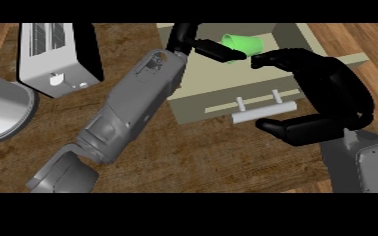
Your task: Pick up the cup, place it into the drawer and close the drawer
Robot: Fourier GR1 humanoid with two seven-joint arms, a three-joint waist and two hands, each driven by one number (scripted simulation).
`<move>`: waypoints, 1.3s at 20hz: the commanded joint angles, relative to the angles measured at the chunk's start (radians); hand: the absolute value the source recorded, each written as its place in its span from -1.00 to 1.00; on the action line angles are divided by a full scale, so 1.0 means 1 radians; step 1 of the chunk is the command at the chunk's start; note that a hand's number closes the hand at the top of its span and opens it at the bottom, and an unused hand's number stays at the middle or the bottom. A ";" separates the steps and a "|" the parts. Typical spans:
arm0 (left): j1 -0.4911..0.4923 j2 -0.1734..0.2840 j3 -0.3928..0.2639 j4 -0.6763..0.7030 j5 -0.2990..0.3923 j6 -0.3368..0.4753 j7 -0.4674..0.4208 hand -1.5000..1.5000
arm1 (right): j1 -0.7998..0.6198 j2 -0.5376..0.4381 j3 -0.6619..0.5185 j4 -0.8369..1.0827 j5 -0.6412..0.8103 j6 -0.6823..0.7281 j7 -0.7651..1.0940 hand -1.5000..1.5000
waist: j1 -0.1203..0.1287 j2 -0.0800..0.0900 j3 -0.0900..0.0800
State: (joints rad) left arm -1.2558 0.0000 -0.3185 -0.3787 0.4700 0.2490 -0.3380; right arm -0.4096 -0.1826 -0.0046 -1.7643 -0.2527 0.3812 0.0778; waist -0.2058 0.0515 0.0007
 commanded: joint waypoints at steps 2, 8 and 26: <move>-0.003 0.000 0.033 -0.048 0.100 -0.010 -0.090 -1.00 | 0.014 -0.027 0.100 -0.005 -0.090 0.157 0.052 1.00 | 0.012 -0.009 -0.001; -0.017 0.000 0.048 -0.021 0.148 0.052 -0.155 -1.00 | 0.019 -0.176 0.192 0.003 0.049 0.268 0.148 1.00 | 0.080 -0.022 -0.002; 0.166 0.018 0.076 -0.113 0.203 -0.024 -0.248 -1.00 | 0.015 -0.111 0.395 0.595 0.763 -0.031 -0.189 -1.00 | 0.261 -0.041 0.001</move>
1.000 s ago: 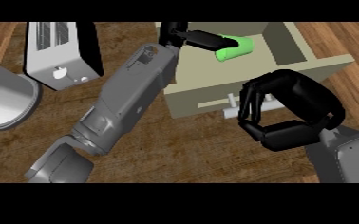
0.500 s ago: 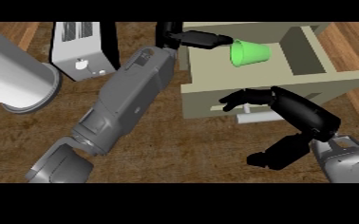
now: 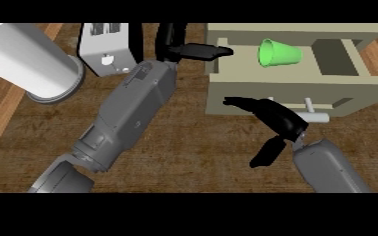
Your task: Pick up the cup, place it into the drawer and close the drawer
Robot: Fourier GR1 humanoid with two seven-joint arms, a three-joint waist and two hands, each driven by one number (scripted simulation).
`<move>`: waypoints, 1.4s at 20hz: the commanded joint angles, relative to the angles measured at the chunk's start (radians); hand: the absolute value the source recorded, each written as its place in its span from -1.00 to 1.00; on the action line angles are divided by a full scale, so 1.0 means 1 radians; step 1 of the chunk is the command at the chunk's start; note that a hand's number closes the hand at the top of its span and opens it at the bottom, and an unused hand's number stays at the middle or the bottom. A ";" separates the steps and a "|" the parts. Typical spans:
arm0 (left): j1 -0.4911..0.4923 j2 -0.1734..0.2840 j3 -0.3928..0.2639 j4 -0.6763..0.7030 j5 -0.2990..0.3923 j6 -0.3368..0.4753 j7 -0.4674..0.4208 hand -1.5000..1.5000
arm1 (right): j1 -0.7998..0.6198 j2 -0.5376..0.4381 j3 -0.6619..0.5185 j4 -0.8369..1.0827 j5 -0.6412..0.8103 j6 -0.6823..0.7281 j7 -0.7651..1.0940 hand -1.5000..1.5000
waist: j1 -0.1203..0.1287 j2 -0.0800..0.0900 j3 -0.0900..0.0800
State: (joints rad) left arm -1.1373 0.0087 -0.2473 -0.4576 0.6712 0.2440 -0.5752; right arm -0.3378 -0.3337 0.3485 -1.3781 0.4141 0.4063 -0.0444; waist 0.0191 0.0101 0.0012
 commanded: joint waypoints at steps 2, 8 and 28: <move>0.072 0.024 0.000 -0.080 -0.001 -0.031 -0.010 -1.00 | -0.138 0.055 0.018 0.347 0.118 -0.081 -0.101 1.00 | 0.049 -0.001 0.001; 0.146 0.094 0.008 -0.165 0.019 -0.086 0.046 -1.00 | -0.283 0.035 -0.117 0.628 0.093 -0.181 -0.309 1.00 | 0.083 0.004 0.003; 0.288 0.189 -0.025 -0.290 0.016 -0.211 0.078 -1.00 | -0.614 -0.118 -0.370 0.871 -0.036 -0.199 -0.320 1.00 | 0.178 0.035 0.003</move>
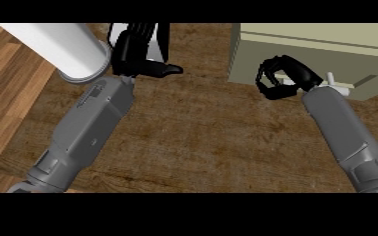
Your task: Pick up the cup, place it into the drawer and close the drawer
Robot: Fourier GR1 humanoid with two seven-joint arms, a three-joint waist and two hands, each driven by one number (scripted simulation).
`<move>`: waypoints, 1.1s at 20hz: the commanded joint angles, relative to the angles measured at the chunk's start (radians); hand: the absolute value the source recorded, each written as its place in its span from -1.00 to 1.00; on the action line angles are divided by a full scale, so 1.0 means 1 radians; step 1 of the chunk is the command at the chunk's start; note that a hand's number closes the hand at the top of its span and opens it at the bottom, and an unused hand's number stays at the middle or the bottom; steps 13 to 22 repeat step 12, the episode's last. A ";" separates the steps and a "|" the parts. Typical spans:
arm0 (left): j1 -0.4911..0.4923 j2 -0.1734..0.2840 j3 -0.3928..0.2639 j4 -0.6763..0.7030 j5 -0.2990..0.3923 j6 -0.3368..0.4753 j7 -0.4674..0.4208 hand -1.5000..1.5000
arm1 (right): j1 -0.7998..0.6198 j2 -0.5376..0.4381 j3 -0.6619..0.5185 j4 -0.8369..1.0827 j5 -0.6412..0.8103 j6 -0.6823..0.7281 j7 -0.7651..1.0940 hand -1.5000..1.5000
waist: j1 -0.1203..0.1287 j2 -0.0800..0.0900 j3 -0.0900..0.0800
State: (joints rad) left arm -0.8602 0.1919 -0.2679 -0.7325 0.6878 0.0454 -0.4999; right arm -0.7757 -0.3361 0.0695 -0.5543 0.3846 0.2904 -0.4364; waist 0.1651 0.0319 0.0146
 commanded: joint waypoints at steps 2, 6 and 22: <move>0.024 0.018 -0.004 -0.019 0.003 -0.024 0.012 -1.00 | -0.178 -0.108 -0.092 0.042 -0.012 -0.073 0.091 1.00 | 0.045 0.012 -0.011; 0.036 0.004 -0.006 -0.035 0.014 -0.040 0.016 -1.00 | -0.165 -0.137 -0.112 0.016 -0.044 -0.035 0.073 1.00 | 0.048 0.016 -0.010; 0.044 0.019 0.000 -0.044 0.019 -0.058 0.015 -1.00 | -0.153 -0.160 -0.120 -0.006 -0.068 0.015 0.085 1.00 | 0.051 0.023 -0.011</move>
